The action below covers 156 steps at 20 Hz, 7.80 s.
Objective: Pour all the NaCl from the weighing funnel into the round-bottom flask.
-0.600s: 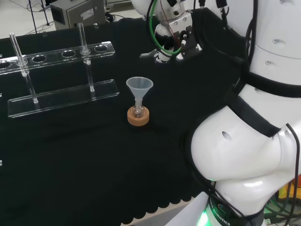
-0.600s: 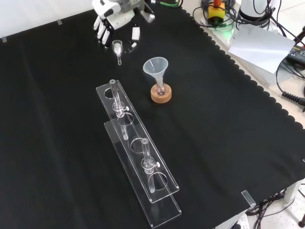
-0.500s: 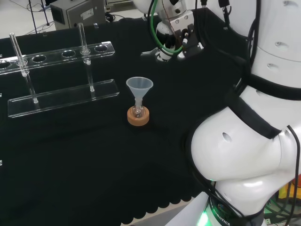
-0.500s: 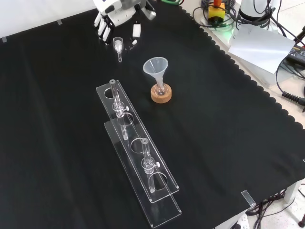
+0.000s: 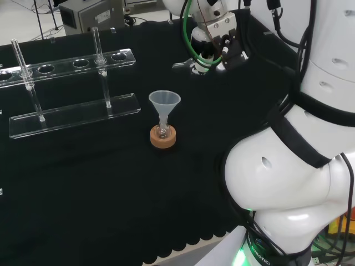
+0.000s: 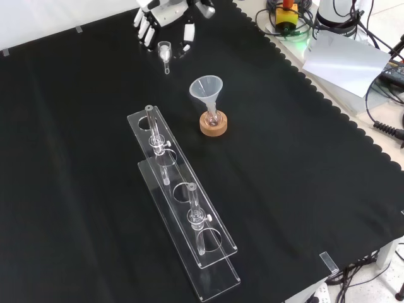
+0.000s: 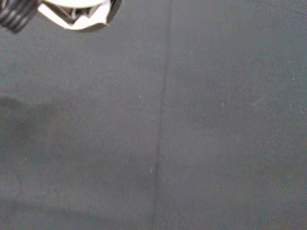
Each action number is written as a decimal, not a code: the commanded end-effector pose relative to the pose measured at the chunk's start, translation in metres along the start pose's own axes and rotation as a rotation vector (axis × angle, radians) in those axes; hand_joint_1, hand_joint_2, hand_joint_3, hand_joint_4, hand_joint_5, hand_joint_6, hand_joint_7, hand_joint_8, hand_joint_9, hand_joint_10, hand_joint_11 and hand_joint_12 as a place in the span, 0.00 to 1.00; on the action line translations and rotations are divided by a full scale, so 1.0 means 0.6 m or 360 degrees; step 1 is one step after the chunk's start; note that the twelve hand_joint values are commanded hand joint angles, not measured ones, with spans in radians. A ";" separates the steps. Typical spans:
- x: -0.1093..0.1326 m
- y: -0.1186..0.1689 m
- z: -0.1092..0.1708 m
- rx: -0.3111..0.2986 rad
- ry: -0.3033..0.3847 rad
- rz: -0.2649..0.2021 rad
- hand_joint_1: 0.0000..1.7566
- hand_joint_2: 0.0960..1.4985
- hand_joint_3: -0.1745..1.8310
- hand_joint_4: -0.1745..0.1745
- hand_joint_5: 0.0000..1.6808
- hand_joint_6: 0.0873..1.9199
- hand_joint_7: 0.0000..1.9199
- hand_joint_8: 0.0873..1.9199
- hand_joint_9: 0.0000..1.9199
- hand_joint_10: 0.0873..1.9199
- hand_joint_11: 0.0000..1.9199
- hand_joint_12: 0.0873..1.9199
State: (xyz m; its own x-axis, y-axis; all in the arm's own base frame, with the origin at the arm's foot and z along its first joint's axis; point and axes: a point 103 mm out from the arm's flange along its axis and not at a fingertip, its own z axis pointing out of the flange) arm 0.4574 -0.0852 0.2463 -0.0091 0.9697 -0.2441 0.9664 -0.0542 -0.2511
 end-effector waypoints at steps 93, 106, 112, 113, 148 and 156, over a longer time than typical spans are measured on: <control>0.099 -0.094 -0.034 0.0332 -0.0718 -0.0196 0.62 0.39 0.48 1.00 0.68 0.47 0.39 0.32 0.54 0.18 0.41 0.55; 0.107 -0.090 -0.037 0.0325 -0.0733 -0.0196 0.62 0.39 0.48 1.00 0.68 0.47 0.39 0.32 0.54 0.17 0.41 0.55; 0.117 -0.089 -0.042 0.0317 -0.0795 -0.0212 0.62 0.39 0.48 1.00 0.68 0.47 0.39 0.32 0.54 0.17 0.41 0.55; 0.119 -0.088 -0.043 0.0315 -0.0804 -0.0214 0.62 0.39 0.48 1.00 0.68 0.47 0.39 0.32 0.54 0.17 0.41 0.55; 0.135 -0.093 -0.075 0.0292 -0.1059 -0.0211 0.62 0.40 0.47 1.00 0.68 0.47 0.39 0.32 0.54 0.16 0.41 0.54; 0.139 -0.093 -0.082 0.0297 -0.1121 -0.0206 0.62 0.40 0.47 1.00 0.68 0.47 0.39 0.32 0.54 0.16 0.41 0.54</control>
State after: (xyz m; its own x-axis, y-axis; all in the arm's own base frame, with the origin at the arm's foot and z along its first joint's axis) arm 0.4149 0.0091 0.2843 -0.3396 0.6056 -0.7196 0.8873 -0.0474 -0.4587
